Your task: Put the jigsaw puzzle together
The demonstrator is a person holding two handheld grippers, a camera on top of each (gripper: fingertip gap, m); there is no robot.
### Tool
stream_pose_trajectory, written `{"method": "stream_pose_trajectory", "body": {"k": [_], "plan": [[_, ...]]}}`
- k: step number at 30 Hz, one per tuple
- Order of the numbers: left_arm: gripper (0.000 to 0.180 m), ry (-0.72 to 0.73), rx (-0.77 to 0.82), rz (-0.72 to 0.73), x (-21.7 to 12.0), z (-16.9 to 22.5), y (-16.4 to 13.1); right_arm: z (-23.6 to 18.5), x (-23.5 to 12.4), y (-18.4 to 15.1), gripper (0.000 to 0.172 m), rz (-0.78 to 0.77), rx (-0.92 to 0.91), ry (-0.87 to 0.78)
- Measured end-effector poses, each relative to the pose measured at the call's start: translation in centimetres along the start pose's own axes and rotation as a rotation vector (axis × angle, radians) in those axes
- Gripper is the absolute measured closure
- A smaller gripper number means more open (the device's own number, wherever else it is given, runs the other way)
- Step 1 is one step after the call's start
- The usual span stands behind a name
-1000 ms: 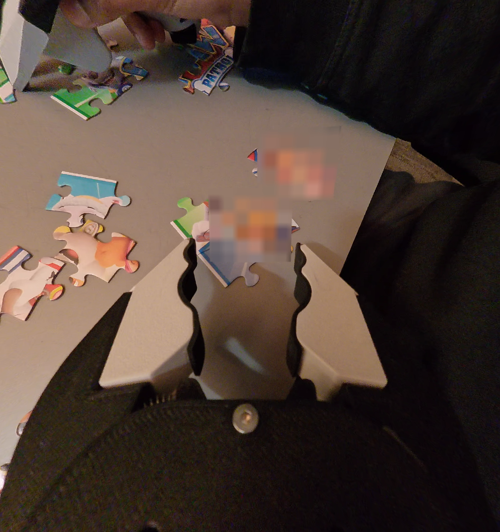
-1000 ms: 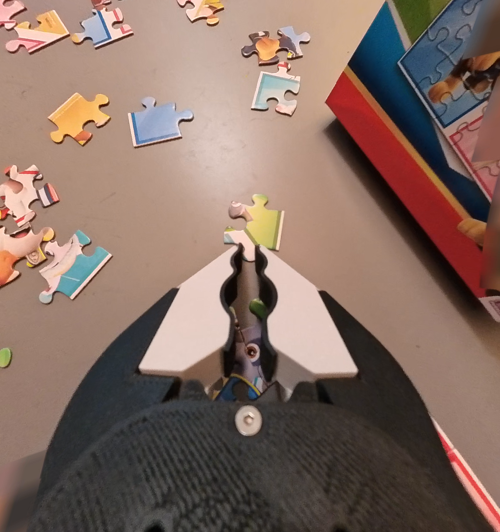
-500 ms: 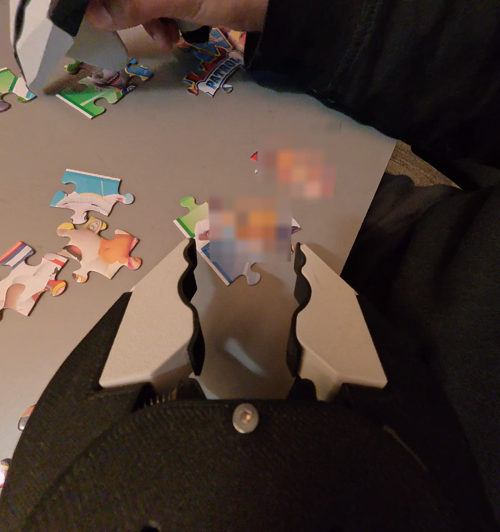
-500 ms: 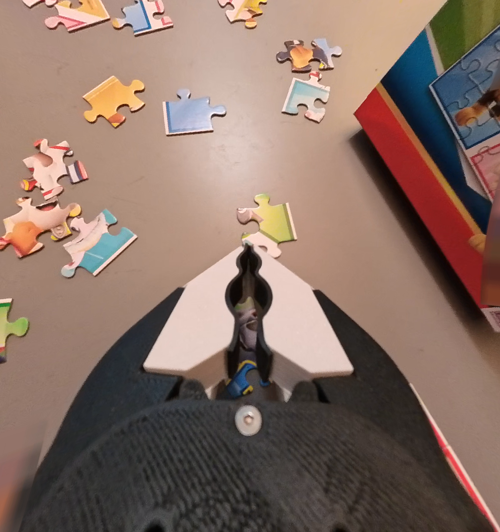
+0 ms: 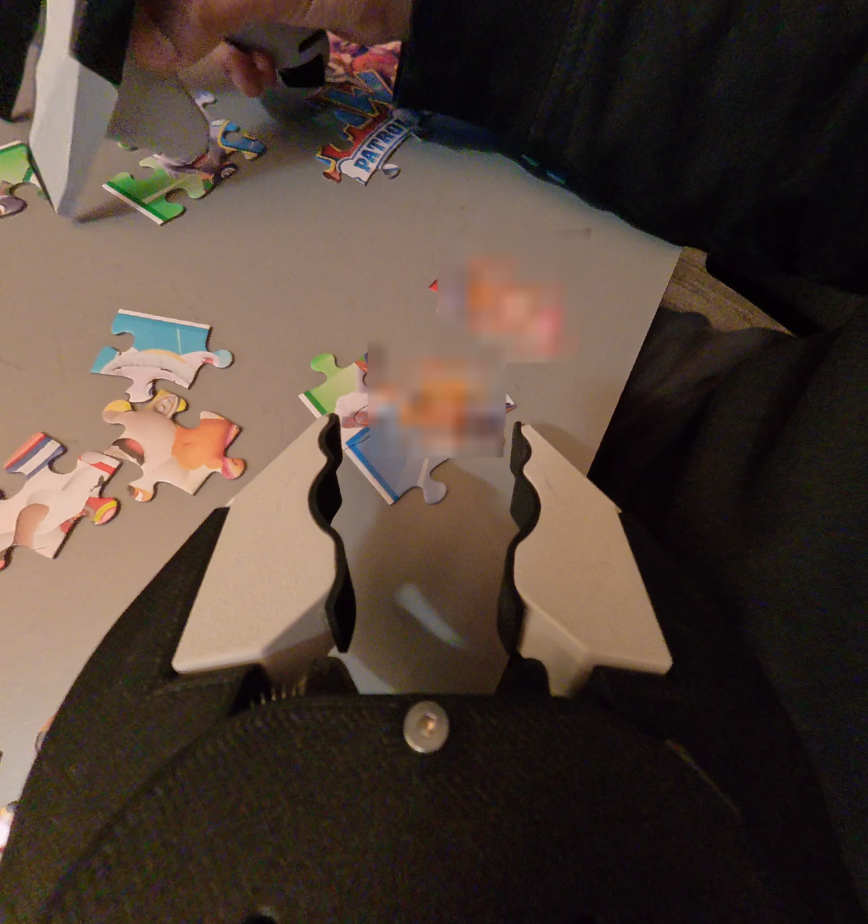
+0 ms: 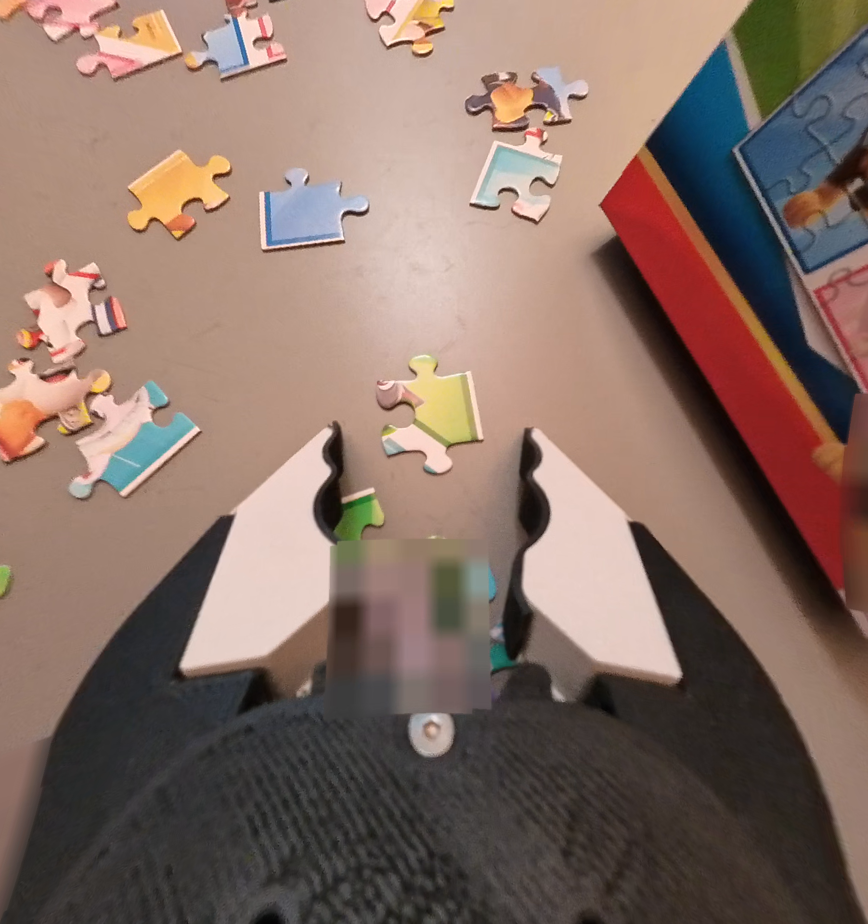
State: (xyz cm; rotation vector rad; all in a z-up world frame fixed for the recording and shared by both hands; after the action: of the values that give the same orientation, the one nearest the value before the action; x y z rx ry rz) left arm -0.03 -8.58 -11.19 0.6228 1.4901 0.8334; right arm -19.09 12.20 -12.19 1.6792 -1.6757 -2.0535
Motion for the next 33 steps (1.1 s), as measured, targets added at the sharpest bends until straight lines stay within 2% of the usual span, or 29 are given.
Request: {"method": "stream_pose_trajectory", "body": {"k": [11, 13, 16, 27, 29, 33], "plan": [[0.115, -0.012, -0.037, 0.044, -0.5, -0.6, -0.1, 0.2, 0.8, 1.4, 0.109, -0.080, -0.088, 0.040], [0.115, -0.013, -0.033, 0.043, -0.5, -0.6, -0.1, 0.1, 0.9, 1.6, 0.116, -0.086, -0.090, 0.043], [0.115, -0.011, -0.032, 0.045, -0.6, -0.6, -0.2, -0.1, 0.9, 1.8, 0.136, -0.097, -0.098, 0.050], [0.116, -0.011, -0.051, 0.059, -0.9, -1.0, -0.5, -1.2, 1.1, 1.9, 0.137, -0.100, -0.096, 0.048], [0.116, -0.009, -0.049, 0.057, -0.9, -1.0, -0.5, -1.6, 1.1, 1.9, 0.149, -0.099, -0.108, 0.055], [0.116, -0.008, -0.053, 0.058, -0.9, -1.0, -0.6, -2.3, 1.0, 1.7, 0.147, -0.109, -0.133, 0.046]]}}
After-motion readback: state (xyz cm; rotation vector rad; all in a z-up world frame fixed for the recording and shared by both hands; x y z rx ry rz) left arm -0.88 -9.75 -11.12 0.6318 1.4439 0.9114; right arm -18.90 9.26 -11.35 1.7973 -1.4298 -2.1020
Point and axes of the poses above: each gripper's, where its closed fingertips meet, x out along the fingers, y out of its top, z = x × y across the jaws, the point moved 10 cm from there along -x, back along the fingers, and after that the axes turned 10 degrees about x, right-handed, at the moved point
